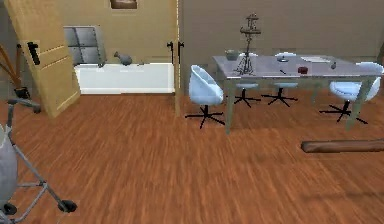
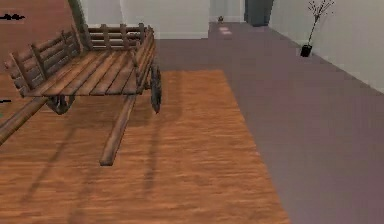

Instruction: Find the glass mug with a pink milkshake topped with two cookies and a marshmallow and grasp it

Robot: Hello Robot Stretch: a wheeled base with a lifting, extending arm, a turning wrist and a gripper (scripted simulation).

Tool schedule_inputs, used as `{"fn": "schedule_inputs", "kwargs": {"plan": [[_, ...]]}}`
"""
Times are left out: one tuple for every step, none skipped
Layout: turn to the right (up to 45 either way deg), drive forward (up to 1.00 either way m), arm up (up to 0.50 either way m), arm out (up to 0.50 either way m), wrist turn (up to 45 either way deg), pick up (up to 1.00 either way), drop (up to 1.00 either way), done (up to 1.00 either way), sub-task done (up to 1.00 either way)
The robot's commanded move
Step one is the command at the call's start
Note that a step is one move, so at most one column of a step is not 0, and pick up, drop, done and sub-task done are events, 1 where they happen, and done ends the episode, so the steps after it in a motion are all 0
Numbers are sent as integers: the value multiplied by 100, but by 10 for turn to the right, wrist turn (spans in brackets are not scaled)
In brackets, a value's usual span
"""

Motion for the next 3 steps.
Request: {"fn": "schedule_inputs", "kwargs": {"plan": [[0, 60, 0, 0, 0, 0, 0, 0, 0], [-240, 0, 0, 0, 0, 0, 0, 0, 0], [0, 100, 0, 0, 0, 0, 0, 0, 0]]}}
